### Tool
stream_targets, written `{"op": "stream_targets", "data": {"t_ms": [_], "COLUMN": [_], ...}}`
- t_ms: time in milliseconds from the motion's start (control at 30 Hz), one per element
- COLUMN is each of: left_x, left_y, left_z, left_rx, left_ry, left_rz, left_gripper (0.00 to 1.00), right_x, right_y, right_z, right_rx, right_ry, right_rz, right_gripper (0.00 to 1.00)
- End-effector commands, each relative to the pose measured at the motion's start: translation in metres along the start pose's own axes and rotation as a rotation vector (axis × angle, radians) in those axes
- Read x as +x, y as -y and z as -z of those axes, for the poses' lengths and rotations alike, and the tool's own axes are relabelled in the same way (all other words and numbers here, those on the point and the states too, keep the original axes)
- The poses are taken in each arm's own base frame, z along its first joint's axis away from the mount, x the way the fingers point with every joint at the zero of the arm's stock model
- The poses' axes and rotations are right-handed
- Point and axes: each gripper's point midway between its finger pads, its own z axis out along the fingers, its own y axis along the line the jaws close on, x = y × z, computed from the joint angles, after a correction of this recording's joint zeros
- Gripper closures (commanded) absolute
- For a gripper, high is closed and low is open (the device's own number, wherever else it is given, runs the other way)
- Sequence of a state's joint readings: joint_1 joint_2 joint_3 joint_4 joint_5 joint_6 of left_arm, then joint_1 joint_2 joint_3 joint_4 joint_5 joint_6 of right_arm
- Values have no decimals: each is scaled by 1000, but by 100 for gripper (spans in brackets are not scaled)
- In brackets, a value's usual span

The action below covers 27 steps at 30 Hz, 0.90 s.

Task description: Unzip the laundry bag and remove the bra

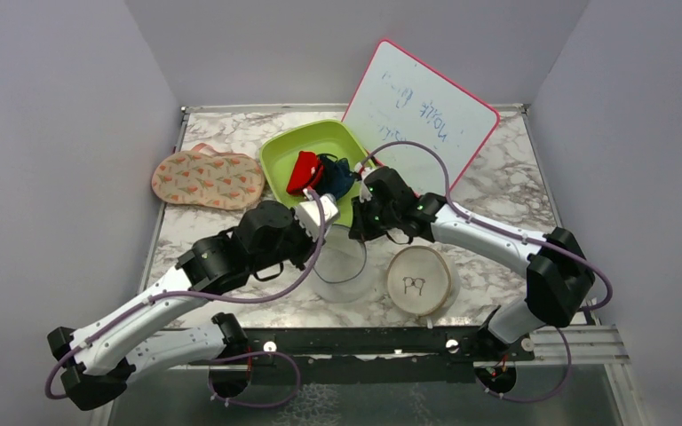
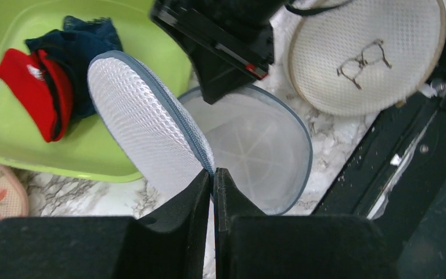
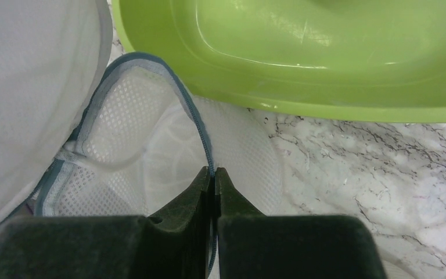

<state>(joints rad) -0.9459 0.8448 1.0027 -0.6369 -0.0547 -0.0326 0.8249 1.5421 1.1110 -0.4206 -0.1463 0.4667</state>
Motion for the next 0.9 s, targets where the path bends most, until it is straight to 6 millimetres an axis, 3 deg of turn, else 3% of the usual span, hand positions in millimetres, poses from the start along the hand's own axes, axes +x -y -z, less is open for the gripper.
{"op": "stream_targets", "data": {"t_ms": [0, 200, 333, 467, 667, 767, 867], "left_x": [15, 31, 34, 35, 42, 44, 42], "left_y": [27, 51, 61, 65, 81, 89, 94], "left_z": [-12, -22, -28, -34, -43, -47, -49], "left_rx": [137, 203, 207, 202, 244, 277, 295], "left_ry": [-31, -83, -111, -126, -164, -171, -161], "left_rz": [-100, -161, -198, -220, -257, -264, -261], "left_gripper": [100, 100, 100, 100, 100, 99, 89], "right_x": [-7, 10, 6, -3, -35, -51, -61], "right_y": [7, 17, 19, 31, 63, 65, 60], "right_z": [5, 20, 45, 82, 158, 191, 215], "right_rx": [44, 91, 125, 228, 450, 483, 468], "right_ry": [26, -24, -5, 37, 213, 322, 411], "right_rz": [-6, 0, 0, 5, 4, 2, 5], "right_gripper": [97, 80, 59, 40, 27, 23, 22]}}
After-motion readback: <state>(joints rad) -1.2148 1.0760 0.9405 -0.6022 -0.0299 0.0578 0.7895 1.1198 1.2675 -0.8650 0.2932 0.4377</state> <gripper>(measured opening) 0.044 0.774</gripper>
